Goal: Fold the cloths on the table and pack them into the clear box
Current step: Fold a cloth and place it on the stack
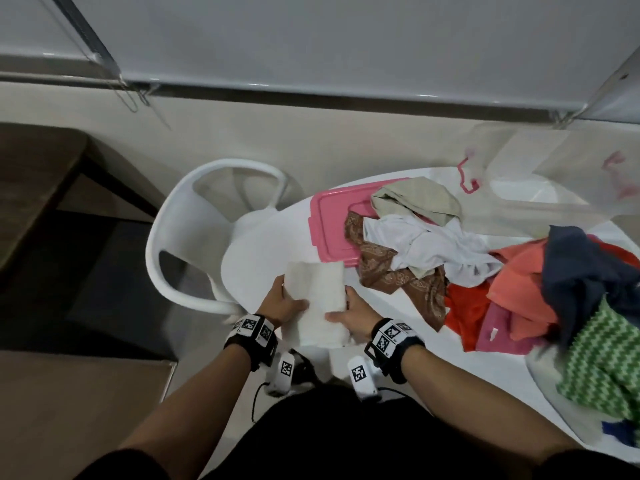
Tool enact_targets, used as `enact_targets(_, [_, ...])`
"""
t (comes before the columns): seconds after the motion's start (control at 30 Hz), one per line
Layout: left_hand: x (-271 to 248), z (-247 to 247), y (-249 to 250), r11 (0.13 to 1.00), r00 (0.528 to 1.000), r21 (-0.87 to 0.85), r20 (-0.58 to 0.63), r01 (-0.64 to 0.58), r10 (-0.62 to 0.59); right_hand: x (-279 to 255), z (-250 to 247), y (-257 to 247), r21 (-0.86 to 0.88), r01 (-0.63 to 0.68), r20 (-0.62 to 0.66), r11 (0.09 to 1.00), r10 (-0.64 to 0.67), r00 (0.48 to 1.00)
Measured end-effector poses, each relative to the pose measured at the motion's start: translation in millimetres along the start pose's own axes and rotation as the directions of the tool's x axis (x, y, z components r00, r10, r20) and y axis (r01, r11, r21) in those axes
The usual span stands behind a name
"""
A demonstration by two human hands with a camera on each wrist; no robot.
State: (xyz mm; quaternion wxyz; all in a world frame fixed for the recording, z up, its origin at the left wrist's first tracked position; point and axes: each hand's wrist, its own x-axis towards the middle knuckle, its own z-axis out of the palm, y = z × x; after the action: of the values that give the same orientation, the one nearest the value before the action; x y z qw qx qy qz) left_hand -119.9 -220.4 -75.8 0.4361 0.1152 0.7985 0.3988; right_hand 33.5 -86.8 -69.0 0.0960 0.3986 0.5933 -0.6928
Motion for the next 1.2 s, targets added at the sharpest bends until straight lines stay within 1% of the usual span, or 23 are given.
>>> enact_targets(0.1, [27,-41,5,0.994,0.993,0.039,-0.057,-0.099,0.101,26,30,-24,0.039,0.051,0.012,0.998,-0.052,0.999])
enact_targets(0.17, [43,-62,3,0.991,0.988,0.037,-0.077,-0.129,0.132,40,46,-34,0.076,0.061,-0.011,0.995,-0.060,0.998])
enact_targets(0.23, [57,-76,-3,0.990,0.984,0.056,-0.118,-0.128,0.134,53,55,-38,0.011,0.063,-0.054,0.998,-0.062,0.997])
enact_targets(0.27, [61,-81,-7,0.985,0.977,0.119,-0.157,-0.128,0.145,58,57,-38,-0.056,0.045,-0.096,0.997,-0.050,0.994])
enact_targets(0.33, [66,-88,-15,0.931,0.948,0.339,-0.227,-0.136,0.221,68,59,-36,-0.200,-0.029,-0.242,0.979,-0.021,0.970])
enact_targets(0.4, [66,-93,-22,0.827,0.915,0.521,-0.192,-0.213,0.356,77,64,-36,-0.300,-0.035,-0.352,0.953,-0.076,0.933])
enact_targets(0.47, [62,-87,-27,0.663,0.873,0.653,-0.008,-0.365,0.488,77,65,-37,-0.506,0.043,-0.391,0.861,-0.274,0.879])
enact_targets(0.5, [63,-84,-30,0.575,0.855,0.693,0.118,-0.435,0.505,77,66,-38,-0.622,0.087,-0.353,0.778,-0.378,0.856])
enact_targets(0.53, [65,-80,-33,0.506,0.846,0.714,0.233,-0.484,0.480,78,67,-38,-0.722,0.125,-0.268,0.680,-0.442,0.856])
enact_targets(0.57, [64,-75,-35,0.467,0.853,0.731,0.311,-0.497,0.419,78,67,-36,-0.799,0.156,-0.157,0.581,-0.451,0.878])
enact_targets(0.6, [64,-71,-37,0.449,0.868,0.752,0.344,-0.483,0.357,78,67,-32,-0.854,0.171,-0.056,0.490,-0.414,0.909])
enact_targets(0.63, [65,-69,-38,0.446,0.883,0.767,0.348,-0.462,0.316,81,68,-27,-0.892,0.166,0.010,0.420,-0.350,0.937])
enact_targets(0.67, [65,-68,-38,0.448,0.891,0.775,0.336,-0.446,0.304,82,67,-22,-0.914,0.147,0.031,0.378,-0.296,0.955])
enact_targets(0.73, [65,-68,-34,0.446,0.895,0.781,0.326,-0.436,0.304,85,63,-17,-0.924,0.105,0.012,0.368,-0.246,0.969])
enact_targets(0.8, [65,-69,-32,0.453,0.897,0.779,0.325,-0.434,0.301,83,57,-17,-0.913,0.099,-0.002,0.396,-0.247,0.969])
enact_targets(0.87, [66,-71,-30,0.463,0.902,0.778,0.316,-0.424,0.294,78,47,-21,-0.873,0.131,-0.042,0.470,-0.341,0.939])
enact_targets(0.9, [66,-70,-29,0.470,0.906,0.778,0.313,-0.417,0.285,74,39,-23,-0.859,0.154,-0.082,0.488,-0.429,0.900])
enact_targets(0.97, [65,-67,-23,0.491,0.913,0.772,0.299,-0.403,0.279,65,16,-29,-0.876,0.134,-0.188,0.463,-0.584,0.790])
enact_targets(1.03, [62,-60,-17,0.504,0.911,0.766,0.267,-0.399,0.316,59,-15,-33,-0.883,0.006,-0.340,0.470,-0.646,0.683])
enact_targets(1.07, [60,-55,-13,0.505,0.904,0.763,0.246,-0.404,0.351,55,-32,-36,-0.865,-0.097,-0.426,0.492,-0.619,0.660])
enact_targets(1.1, [58,-50,-10,0.502,0.892,0.759,0.228,-0.413,0.390,53,-51,-35,-0.836,-0.195,-0.497,0.512,-0.559,0.663])
enact_targets(1.13, [55,-45,-6,0.500,0.881,0.756,0.209,-0.421,0.426,49,-67,-35,-0.802,-0.282,-0.552,0.526,-0.476,0.684])
enact_targets(1.2, [51,-33,4,0.495,0.862,0.754,0.184,-0.432,0.472,42,-94,-27,-0.773,-0.332,-0.571,0.540,-0.364,0.736])
